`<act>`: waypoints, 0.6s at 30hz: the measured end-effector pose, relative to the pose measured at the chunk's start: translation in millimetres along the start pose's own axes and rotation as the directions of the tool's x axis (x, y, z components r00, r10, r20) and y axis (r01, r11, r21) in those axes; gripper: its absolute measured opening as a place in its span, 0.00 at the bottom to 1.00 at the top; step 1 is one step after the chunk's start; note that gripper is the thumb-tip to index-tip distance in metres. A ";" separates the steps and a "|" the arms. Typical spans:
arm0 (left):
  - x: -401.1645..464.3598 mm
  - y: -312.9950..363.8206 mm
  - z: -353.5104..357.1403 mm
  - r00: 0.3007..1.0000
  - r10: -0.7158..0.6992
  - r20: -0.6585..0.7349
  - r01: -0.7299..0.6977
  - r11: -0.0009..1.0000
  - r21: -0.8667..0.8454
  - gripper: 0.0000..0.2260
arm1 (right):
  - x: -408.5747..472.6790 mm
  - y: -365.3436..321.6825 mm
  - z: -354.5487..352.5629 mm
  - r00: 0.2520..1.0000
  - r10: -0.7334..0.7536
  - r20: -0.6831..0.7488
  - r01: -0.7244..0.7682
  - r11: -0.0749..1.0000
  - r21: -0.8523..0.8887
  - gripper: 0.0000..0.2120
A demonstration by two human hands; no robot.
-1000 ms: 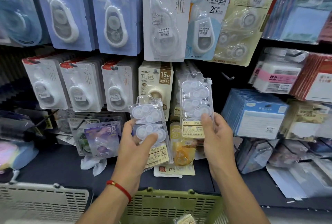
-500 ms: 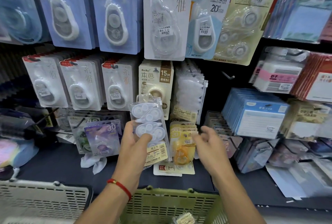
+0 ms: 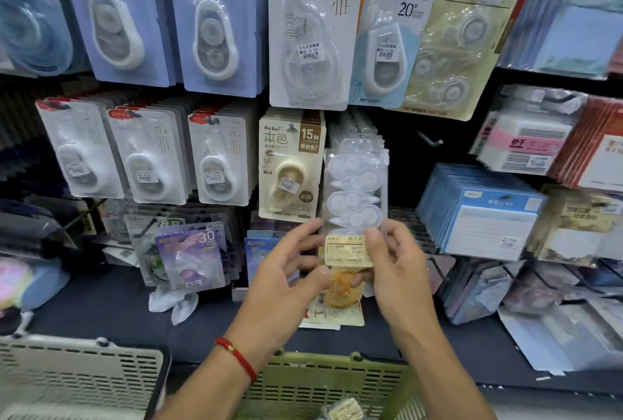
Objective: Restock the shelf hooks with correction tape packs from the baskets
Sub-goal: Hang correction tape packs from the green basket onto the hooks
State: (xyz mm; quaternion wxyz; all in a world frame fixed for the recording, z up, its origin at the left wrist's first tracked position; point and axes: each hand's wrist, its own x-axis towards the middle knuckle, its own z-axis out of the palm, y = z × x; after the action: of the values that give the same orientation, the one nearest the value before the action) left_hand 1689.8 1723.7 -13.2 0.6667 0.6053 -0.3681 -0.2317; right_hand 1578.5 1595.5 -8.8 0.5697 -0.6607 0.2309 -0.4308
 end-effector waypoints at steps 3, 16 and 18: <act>-3.4 4.6 5.2 0.996 0.021 0.081 -0.019 0.999 -0.028 0.28 | 6.3 -5.2 -4.4 0.998 -0.011 -0.060 0.015 0.998 0.064 0.07; 3.3 -6.0 -4.2 0.997 0.066 -0.037 -0.053 0.957 0.284 0.24 | 13.8 14.3 -20.3 0.995 -0.006 -0.102 -0.055 0.813 -0.580 0.23; 6.4 -9.9 -9.2 0.984 0.155 -0.090 -0.100 0.890 0.446 0.25 | 12.1 13.7 -16.7 0.971 -0.230 -0.069 0.116 0.701 -0.703 0.22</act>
State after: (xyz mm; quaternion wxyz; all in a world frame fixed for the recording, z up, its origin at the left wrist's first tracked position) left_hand 1702.2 1723.1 -21.6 0.5481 0.7277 -0.4079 -0.0606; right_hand 1573.5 1573.2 -18.5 0.2179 -0.8099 0.3546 -0.4133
